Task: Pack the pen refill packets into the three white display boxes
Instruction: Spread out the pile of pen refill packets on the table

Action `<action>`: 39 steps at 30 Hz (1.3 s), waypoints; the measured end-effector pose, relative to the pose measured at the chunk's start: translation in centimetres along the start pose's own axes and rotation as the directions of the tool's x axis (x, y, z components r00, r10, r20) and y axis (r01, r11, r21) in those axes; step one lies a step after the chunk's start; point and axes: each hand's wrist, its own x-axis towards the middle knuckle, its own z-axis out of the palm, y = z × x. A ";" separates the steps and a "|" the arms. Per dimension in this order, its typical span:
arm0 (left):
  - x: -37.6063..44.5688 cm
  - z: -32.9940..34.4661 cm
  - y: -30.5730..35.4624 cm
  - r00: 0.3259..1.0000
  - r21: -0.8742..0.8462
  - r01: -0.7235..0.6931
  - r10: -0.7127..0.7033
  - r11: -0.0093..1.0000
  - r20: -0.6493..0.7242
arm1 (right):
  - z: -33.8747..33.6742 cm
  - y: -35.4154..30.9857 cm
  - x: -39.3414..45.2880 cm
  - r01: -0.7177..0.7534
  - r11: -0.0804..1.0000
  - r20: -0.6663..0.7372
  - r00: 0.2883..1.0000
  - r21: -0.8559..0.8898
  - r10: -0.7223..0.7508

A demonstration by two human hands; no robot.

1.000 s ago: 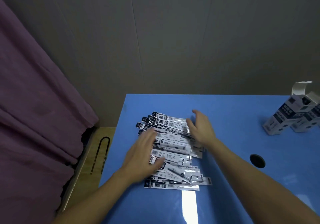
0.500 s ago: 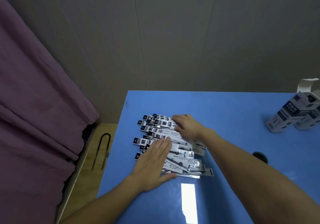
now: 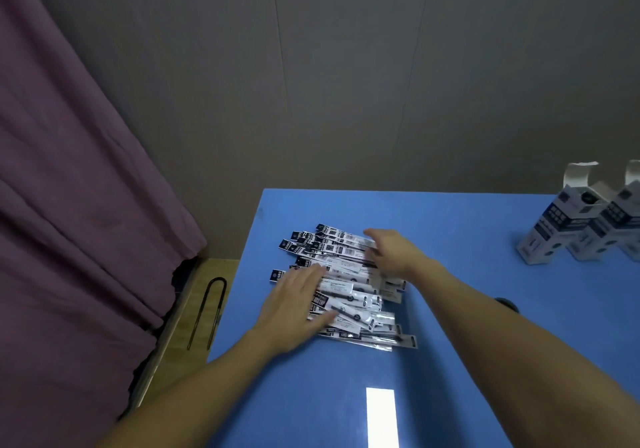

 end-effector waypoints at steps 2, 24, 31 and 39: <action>0.1 -0.7 0.1 0.919 -0.100 0.357 -0.368 0.929 -0.140 | -0.2 0.4 -1.0 -0.001 1.000 -0.011 1.000 0.015 0.001; 2.6 -1.2 5.9 0.279 -0.273 0.946 -0.871 0.176 0.404 | -1.6 4.5 -6.2 0.028 0.998 0.024 0.999 0.057 -0.030; 3.0 -1.3 4.3 0.216 -0.381 0.923 -0.882 0.045 0.419 | -1.9 4.2 -5.8 0.004 0.999 -0.014 1.000 0.052 -0.003; 1.9 -2.7 3.9 0.255 -0.584 0.809 -0.854 -0.069 0.454 | -1.0 3.3 -6.4 0.011 0.999 -0.017 1.000 0.053 -0.011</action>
